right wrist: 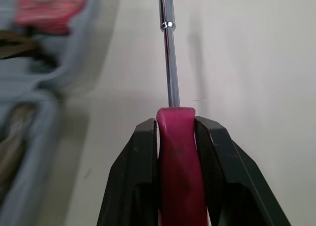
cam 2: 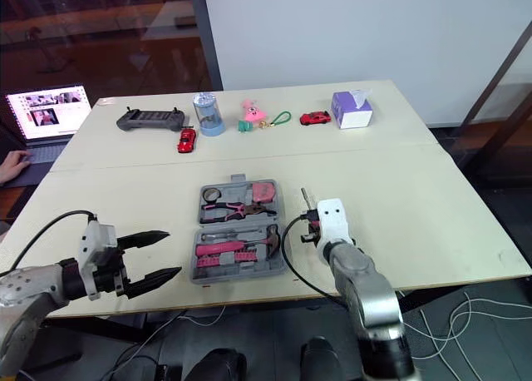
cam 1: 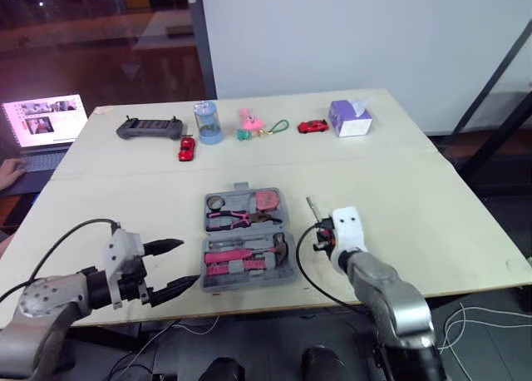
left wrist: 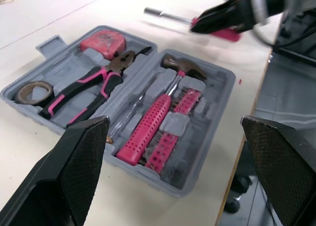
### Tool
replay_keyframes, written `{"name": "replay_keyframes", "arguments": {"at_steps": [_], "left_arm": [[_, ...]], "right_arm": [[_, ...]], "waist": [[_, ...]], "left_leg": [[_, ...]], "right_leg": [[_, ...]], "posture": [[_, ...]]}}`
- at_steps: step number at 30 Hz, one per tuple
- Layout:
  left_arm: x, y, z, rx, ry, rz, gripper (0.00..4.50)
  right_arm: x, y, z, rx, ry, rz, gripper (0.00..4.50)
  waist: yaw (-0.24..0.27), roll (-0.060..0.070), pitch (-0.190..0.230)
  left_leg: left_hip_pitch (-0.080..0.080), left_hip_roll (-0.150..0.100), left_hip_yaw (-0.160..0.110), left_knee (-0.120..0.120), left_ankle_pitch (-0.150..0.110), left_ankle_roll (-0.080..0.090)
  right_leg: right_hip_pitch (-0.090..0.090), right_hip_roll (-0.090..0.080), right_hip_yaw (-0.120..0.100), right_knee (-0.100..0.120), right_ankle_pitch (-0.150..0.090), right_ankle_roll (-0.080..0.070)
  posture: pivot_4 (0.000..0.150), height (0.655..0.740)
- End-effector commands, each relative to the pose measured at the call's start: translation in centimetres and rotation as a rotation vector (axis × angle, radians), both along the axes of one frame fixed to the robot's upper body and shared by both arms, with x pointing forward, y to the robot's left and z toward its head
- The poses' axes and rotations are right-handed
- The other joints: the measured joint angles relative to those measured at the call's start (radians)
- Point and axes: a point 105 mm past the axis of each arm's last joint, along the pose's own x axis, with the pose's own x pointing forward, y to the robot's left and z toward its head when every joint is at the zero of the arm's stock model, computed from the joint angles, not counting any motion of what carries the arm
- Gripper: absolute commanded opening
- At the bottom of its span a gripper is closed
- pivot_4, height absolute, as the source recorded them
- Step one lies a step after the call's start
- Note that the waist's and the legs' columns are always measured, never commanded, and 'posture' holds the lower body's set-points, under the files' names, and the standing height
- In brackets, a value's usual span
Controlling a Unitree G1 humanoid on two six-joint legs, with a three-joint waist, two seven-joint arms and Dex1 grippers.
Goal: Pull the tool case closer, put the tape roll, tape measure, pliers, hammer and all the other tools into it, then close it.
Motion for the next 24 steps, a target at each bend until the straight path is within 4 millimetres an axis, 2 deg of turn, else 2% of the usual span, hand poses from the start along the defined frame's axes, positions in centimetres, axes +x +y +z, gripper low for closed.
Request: {"name": "replay_keyframes", "arguments": {"at_steps": [1, 6, 15, 17, 18, 19, 21, 24], "left_arm": [[-0.2, 0.5, 1.0, 0.006, -0.044, -0.034, 4.50], [-0.2, 0.6, 0.7, 0.029, -0.053, -0.079, 4.50], [0.3, 0.7, 0.9, 0.040, -0.064, -0.083, 4.50], [0.4, 0.9, 0.8, 0.056, -0.066, -0.080, 4.50], [0.5, 1.0, 0.9, 0.054, -0.068, -0.077, 4.50], [0.6, 1.0, 1.0, 0.052, -0.070, -0.074, 4.50], [0.6, 1.0, 1.0, 0.048, -0.071, -0.072, 4.50], [0.6, 0.9, 1.0, 0.045, -0.072, -0.067, 4.50]], "right_arm": [[-2.1, 1.0, 1.3, 0.013, -0.012, 0.010, 0.58], [-3.8, 1.3, -1.3, 0.026, 0.086, -0.040, 0.58], [-3.6, 1.2, -4.2, 0.036, 0.131, -0.092, 0.58], [-3.6, 1.2, -4.3, 0.046, 0.132, -0.094, 0.58], [-3.5, 1.2, -4.1, 0.064, 0.121, -0.098, 1.65], [-3.4, 1.2, -3.8, 0.080, 0.113, -0.103, 1.97], [-3.1, 0.9, -3.2, 0.078, 0.091, -0.101, 2.96], [-2.4, 0.2, -0.7, 0.087, 0.016, -0.089, 4.40]], "waist": [[0.001, 0.000, 0.000], [0.002, 0.000, 0.000], [0.002, 0.000, 0.000], [0.002, 0.000, 0.000], [0.001, 0.000, 0.000], [0.002, 0.000, 0.000], [0.002, 0.000, 0.000], [0.006, 0.000, 0.000]], "left_leg": [[0.000, 0.000, 0.000, 0.000, 0.000, 0.000], [0.000, 0.000, 0.000, 0.000, 0.000, 0.000], [0.001, 0.000, 0.000, -0.001, 0.000, 0.000], [0.002, 0.000, 0.000, 0.000, 0.000, 0.000], [0.002, 0.000, 0.000, 0.000, 0.000, 0.000], [0.002, 0.000, 0.000, 0.000, 0.000, 0.000], [0.002, 0.000, 0.000, 0.000, 0.000, 0.000], [0.002, 0.000, 0.000, 0.000, 0.000, 0.000]], "right_leg": [[0.000, 0.000, 0.000, 0.000, 0.000, 0.000], [0.000, 0.000, 0.000, 0.000, 0.000, 0.000], [0.000, 0.000, 0.000, 0.000, 0.000, 0.000], [0.001, 0.000, 0.000, 0.000, 0.000, 0.000], [0.001, 0.000, 0.000, 0.000, 0.000, 0.000], [0.002, 0.000, 0.000, 0.000, 0.000, 0.000], [0.002, 0.000, 0.000, 0.000, 0.000, 0.000], [0.002, 0.000, 0.000, -0.001, 0.000, 0.000]], "posture": [[0.150, 0.7400], [0.150, 0.7400], [0.150, 0.7400], [0.150, 0.7400], [0.150, 0.7400], [0.150, 0.7400], [0.150, 0.7400], [0.150, 0.7400]]}}
